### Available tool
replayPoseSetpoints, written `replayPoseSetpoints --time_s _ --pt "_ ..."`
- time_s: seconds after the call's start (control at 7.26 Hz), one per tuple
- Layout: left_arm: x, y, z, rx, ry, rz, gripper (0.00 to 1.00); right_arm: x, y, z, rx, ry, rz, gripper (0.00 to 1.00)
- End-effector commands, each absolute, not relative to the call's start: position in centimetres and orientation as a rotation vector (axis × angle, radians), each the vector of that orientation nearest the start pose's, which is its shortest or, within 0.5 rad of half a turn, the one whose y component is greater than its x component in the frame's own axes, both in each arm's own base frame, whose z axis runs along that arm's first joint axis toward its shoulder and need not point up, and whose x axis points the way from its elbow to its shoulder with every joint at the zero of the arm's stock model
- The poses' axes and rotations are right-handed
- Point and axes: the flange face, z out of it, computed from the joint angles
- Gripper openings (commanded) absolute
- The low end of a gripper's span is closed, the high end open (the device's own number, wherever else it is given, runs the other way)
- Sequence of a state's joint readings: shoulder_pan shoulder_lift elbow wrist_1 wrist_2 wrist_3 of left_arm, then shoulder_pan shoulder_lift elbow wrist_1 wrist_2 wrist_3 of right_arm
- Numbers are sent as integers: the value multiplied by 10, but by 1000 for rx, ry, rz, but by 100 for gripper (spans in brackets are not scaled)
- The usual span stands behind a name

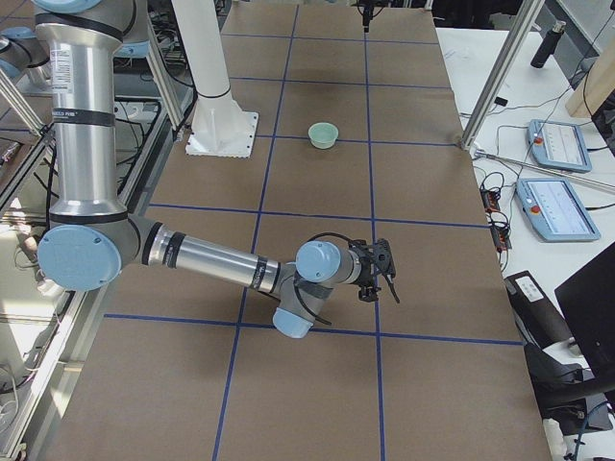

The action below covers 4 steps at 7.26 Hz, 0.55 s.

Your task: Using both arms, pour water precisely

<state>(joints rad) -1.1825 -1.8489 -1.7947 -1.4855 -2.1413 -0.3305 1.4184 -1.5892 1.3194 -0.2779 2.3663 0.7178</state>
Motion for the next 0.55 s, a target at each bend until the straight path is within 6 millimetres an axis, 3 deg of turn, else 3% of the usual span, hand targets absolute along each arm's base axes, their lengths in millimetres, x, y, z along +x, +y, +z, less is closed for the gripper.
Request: replayPoseSetpoints --time_s 0.0,0.28,0.41 --pt "105 -557 459 114 720 168 100 -1 -506 659 456 -920 -5 99" --pt "70 -550 478 33 749 82 100 3 -514 643 343 -857 -58 99" --pt "64 -543 486 0 802 66 100 -3 -515 615 276 -841 -50 99"
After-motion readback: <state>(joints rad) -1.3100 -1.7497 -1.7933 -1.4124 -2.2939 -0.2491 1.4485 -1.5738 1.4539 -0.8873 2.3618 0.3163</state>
